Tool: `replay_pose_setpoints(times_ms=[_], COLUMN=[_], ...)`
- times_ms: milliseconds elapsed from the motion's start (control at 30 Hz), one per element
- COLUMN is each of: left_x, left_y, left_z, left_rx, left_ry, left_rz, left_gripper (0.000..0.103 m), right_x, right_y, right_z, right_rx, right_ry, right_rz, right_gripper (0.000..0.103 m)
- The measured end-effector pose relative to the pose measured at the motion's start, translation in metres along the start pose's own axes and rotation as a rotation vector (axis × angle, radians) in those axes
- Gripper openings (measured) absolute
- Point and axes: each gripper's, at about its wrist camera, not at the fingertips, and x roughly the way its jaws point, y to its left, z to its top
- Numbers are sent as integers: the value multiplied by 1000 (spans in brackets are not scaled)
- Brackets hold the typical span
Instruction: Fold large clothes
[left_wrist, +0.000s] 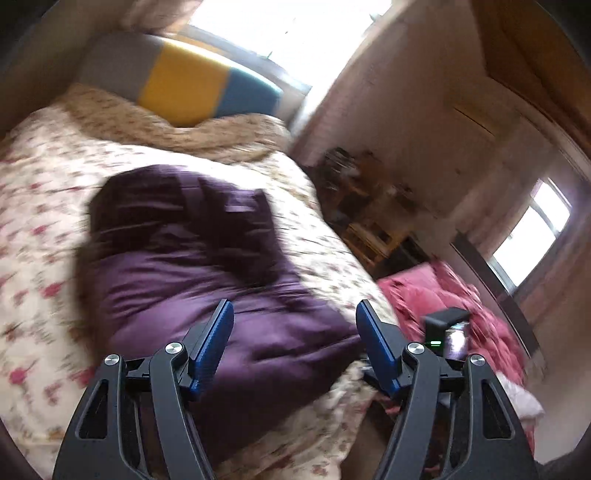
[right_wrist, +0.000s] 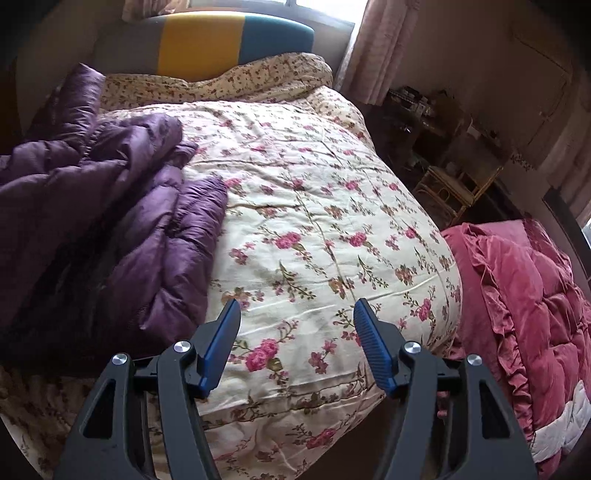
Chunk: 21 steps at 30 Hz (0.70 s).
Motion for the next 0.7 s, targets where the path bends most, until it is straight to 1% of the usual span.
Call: replay_pose_setpoints(times_ms=[100,200,267,300,367,467,533,633,700], left_x=[-15,-17,-15,-11,-4,3,7,8,10], left_y=[28,57,69,73,79,78,77,72,74], left_z=[-9,-24,-33,-36,-44,-46,-47,-50,-51], left_rx=[-56,-97,-112,-114,-125,-117,-117,-94,-96], left_ry=[-12,13,33,47,69,68,74,77,81], left_rz=[86,198,229,244,239,232,216,213,208], left_gripper=[68,67,60,55,51,50,46,46,46], right_x=[-10,-21,-27,-30,-36,-44,-50,-58,-65], right_y=[8,19,26,29,36,44,48,50,52], right_z=[2,5,8,8,10,12,14,16,17], right_rx=[-12,-34,-44,-48,-61,-70,-77,-67,-66], right_ry=[-16,-37,-47,-51,-61,-75,-83,-92,-100], right_rz=[20,40,59,66,80,92,99,121,134], right_gripper=[63,64,64,64,64,65,65,65,65])
